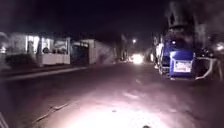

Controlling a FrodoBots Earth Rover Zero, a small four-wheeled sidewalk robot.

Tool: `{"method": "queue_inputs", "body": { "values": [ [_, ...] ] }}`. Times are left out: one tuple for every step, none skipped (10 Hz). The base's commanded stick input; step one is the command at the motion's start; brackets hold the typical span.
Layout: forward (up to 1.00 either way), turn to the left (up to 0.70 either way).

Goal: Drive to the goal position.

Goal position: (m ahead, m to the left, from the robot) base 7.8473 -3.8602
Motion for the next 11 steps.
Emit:
{"method": "queue_inputs", "body": {
  "values": [
    [0.70,0.00],
    [0.70,0.00],
    [0.70,0.00],
    [0.70,0.00],
    [0.70,-0.23],
    [0.70,-0.35],
    [0.70,-0.15],
    [0.70,0.00],
    [0.70,0.00],
    [0.70,-0.10],
    [0.70,-0.35]
  ]
}}
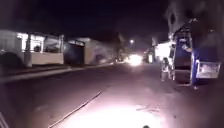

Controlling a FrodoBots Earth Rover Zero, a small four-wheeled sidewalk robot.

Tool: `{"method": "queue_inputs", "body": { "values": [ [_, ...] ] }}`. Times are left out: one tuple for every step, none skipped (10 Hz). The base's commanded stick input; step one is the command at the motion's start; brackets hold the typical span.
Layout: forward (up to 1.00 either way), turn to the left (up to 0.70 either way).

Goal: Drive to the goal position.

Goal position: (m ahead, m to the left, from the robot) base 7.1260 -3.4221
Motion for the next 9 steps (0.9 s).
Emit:
{"method": "queue_inputs", "body": {
  "values": [
    [0.70,-0.35],
    [0.70,-0.26],
    [0.70,-0.02],
    [0.70,-0.01],
    [0.70,-0.35],
    [0.70,-0.35],
    [0.70,-0.34],
    [0.70,-0.14],
    [0.70,0.00]
  ]
}}
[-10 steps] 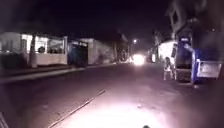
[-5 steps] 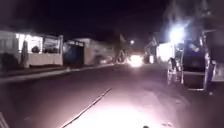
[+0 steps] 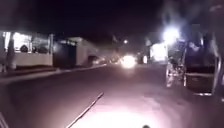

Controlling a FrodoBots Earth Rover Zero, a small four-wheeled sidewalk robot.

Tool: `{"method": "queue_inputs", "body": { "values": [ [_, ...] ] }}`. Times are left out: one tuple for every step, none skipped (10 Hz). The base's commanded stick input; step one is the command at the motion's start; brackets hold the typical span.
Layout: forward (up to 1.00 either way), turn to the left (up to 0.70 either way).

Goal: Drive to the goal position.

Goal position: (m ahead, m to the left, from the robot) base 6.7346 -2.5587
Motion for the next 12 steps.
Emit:
{"method": "queue_inputs", "body": {
  "values": [
    [0.70,-0.20],
    [0.70,-0.35],
    [0.70,-0.35],
    [0.70,-0.29],
    [0.70,0.00],
    [0.70,0.00],
    [0.70,0.00],
    [0.70,0.00],
    [0.70,0.00],
    [0.70,0.00],
    [0.70,0.00],
    [0.70,0.00]
  ]
}}
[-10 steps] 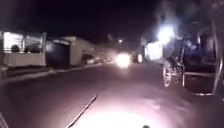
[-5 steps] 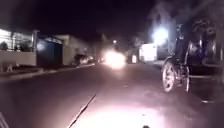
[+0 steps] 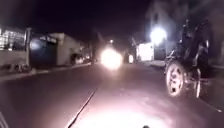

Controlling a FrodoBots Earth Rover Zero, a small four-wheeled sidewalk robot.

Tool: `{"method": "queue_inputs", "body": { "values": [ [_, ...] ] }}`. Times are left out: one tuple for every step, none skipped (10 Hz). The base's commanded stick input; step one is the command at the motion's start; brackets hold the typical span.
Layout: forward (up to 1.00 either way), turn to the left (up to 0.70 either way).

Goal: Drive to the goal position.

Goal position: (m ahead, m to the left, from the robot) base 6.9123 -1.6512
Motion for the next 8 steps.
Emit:
{"method": "queue_inputs", "body": {
  "values": [
    [0.70,0.00],
    [0.70,0.00],
    [0.70,0.00],
    [0.70,-0.23],
    [0.70,-0.35],
    [0.70,-0.05],
    [0.70,0.00],
    [0.70,-0.17]
  ]
}}
